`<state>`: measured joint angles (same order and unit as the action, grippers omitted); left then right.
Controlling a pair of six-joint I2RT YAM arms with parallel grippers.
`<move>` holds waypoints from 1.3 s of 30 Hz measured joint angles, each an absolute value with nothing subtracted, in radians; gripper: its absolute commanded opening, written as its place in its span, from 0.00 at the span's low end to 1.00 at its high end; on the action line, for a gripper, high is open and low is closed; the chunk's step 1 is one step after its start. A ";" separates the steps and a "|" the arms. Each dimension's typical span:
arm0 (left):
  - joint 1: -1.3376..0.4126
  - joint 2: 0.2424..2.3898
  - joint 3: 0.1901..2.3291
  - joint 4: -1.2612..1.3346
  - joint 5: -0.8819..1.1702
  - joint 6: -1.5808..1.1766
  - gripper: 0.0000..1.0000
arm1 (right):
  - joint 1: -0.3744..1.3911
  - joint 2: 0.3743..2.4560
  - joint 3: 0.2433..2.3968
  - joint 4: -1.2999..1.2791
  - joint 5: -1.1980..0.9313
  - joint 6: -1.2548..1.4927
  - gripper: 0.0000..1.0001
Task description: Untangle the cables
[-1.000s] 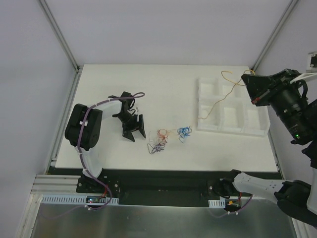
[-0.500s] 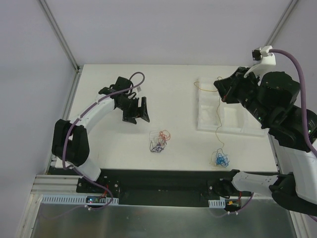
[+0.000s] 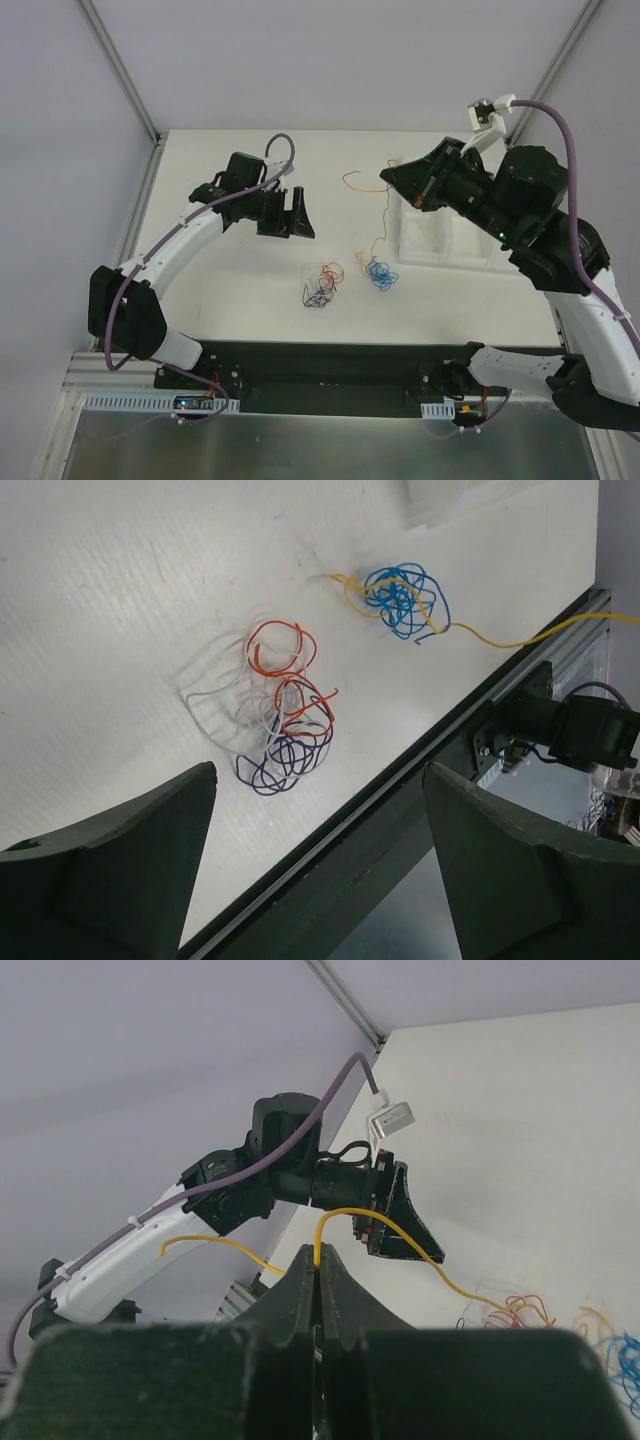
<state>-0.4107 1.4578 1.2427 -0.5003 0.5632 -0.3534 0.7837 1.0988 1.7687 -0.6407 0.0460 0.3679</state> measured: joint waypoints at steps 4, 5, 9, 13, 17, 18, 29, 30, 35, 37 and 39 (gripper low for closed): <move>-0.411 1.456 1.188 -0.498 0.566 -0.354 0.79 | 0.786 1.101 1.709 -0.628 0.056 0.411 0.00; -0.411 1.455 1.178 -0.498 0.566 -0.354 0.80 | 0.786 1.099 1.699 -0.638 0.070 0.418 0.00; -0.436 1.455 1.159 -0.503 0.550 -0.358 0.84 | 0.769 1.089 1.673 -0.690 0.110 0.433 0.00; -0.497 1.497 1.184 -0.487 0.559 -0.399 0.85 | 0.764 1.069 1.673 -0.691 0.080 0.426 0.00; -0.538 1.661 1.303 -0.479 0.593 -0.455 0.89 | 0.764 1.042 1.670 -0.677 0.026 0.420 0.00; -0.551 1.717 1.352 -0.482 0.585 -0.469 0.90 | 0.764 1.036 1.668 -0.675 0.015 0.419 0.00; -0.786 2.032 1.629 -0.581 0.293 -0.492 0.84 | 0.764 0.955 1.566 -0.657 -0.015 0.432 0.00; -0.800 2.045 1.629 -0.587 0.271 -0.484 0.84 | 0.764 0.950 1.564 -0.659 -0.014 0.433 0.00; -0.880 2.106 1.610 -0.620 0.124 -0.450 0.72 | 0.764 0.933 1.564 -0.659 -0.012 0.433 0.00; -0.895 2.123 1.612 -0.641 0.068 -0.441 0.64 | 0.764 0.931 1.572 -0.663 -0.012 0.432 0.00; -0.897 2.131 1.621 -0.656 0.001 -0.430 0.54 | 0.764 0.934 1.592 -0.671 -0.012 0.428 0.00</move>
<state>-0.8970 2.1311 1.6207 -0.6563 0.0013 -0.4297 0.7643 0.9340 1.5917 -0.6708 -0.0120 0.4278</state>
